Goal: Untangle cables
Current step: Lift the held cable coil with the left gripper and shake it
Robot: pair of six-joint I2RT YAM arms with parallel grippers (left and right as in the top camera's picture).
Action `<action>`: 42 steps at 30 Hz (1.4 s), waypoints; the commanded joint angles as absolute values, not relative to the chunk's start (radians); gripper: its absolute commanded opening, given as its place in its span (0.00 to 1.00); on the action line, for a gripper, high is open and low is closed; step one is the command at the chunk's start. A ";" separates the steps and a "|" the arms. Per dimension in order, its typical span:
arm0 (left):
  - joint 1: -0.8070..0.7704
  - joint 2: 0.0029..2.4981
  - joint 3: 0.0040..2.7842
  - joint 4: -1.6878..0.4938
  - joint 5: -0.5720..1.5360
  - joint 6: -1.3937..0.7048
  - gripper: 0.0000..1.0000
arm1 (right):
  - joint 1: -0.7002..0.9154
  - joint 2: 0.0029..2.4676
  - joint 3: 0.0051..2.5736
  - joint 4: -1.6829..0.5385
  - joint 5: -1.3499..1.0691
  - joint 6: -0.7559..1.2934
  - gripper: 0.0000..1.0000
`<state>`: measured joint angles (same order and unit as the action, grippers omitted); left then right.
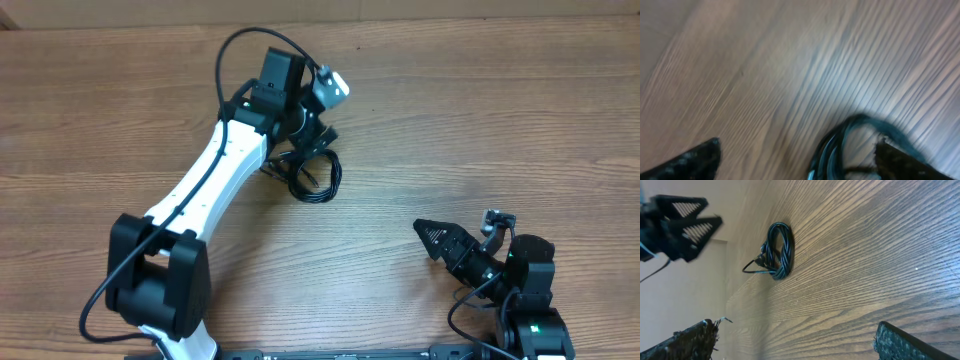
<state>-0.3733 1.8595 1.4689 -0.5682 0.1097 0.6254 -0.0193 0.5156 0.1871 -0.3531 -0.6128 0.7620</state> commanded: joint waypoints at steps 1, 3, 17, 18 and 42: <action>-0.365 1.922 1.471 -0.603 0.041 0.847 0.90 | -0.022 0.514 0.213 -0.351 -0.603 0.754 1.00; -0.365 1.944 1.471 -0.638 0.045 0.890 0.89 | -0.022 0.514 0.213 -0.351 -0.603 0.754 1.00; -0.365 2.084 1.471 -0.651 0.148 0.920 0.80 | -0.022 0.514 0.213 -0.351 -0.603 0.754 1.00; -0.365 2.090 1.471 -0.651 0.160 0.920 0.77 | -0.022 0.514 0.213 -0.351 -0.603 0.754 1.00; -0.367 2.137 1.571 -0.618 0.096 0.266 0.04 | -0.022 0.514 0.213 -0.351 -0.603 0.754 1.00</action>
